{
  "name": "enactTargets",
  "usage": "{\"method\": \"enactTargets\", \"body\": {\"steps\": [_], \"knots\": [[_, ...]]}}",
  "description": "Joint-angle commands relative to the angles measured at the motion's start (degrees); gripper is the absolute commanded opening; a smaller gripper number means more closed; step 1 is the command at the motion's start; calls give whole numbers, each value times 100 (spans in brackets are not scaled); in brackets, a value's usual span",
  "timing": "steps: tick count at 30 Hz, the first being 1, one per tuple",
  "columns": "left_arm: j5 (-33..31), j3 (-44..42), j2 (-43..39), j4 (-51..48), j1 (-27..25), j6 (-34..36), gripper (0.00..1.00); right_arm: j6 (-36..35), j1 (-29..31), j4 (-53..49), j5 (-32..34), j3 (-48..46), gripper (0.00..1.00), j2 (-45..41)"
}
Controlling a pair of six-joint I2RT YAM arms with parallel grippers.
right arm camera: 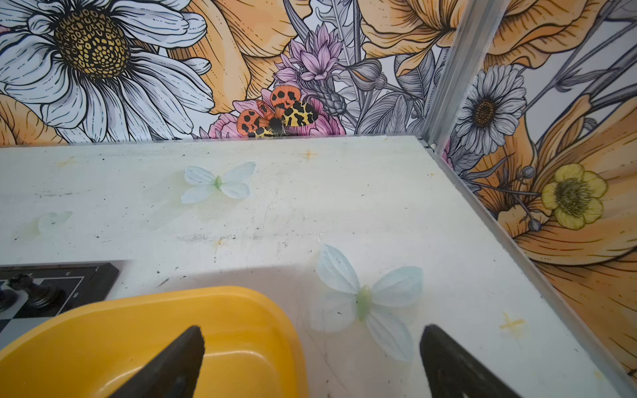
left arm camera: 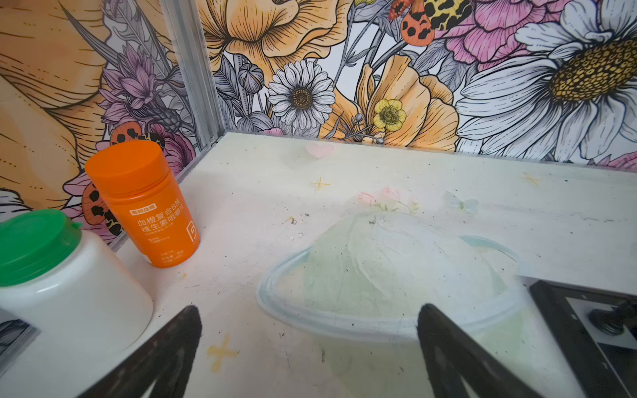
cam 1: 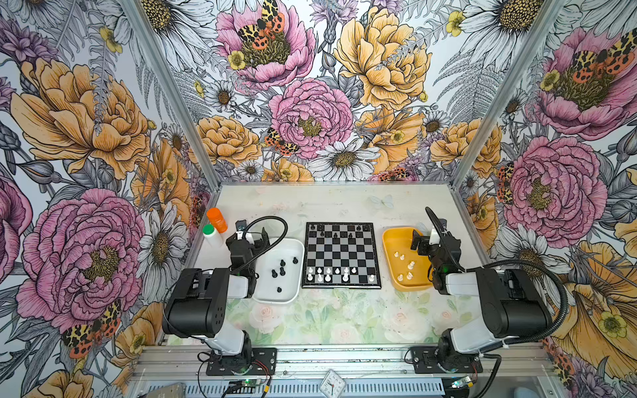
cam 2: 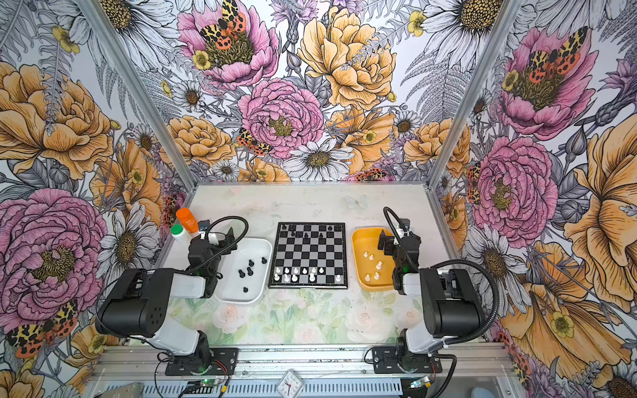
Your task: Set up the chess pieces on the board
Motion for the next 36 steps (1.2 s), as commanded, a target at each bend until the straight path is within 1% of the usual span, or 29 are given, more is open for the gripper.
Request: {"method": "enactTargets", "body": {"steps": [1, 13, 16, 17, 24, 36], "knots": [[44, 115, -56, -7, 27, 33, 99, 32, 33, 101, 15, 106, 100, 14], [99, 131, -51, -19, 44, 25, 99, 31, 28, 98, 10, 99, 100, 16], [451, 133, -49, -45, 168, -25, 99, 34, 28, 95, 10, 114, 100, 16], [480, 133, -57, -42, 171, -34, 99, 32, 28, 90, 18, 111, 100, 21], [286, 150, -48, -76, 71, 42, 99, 33, 36, 82, 18, 119, 100, 23], [255, 150, -49, -79, 67, 53, 99, 32, 40, 65, 28, 125, 100, 24]]}}
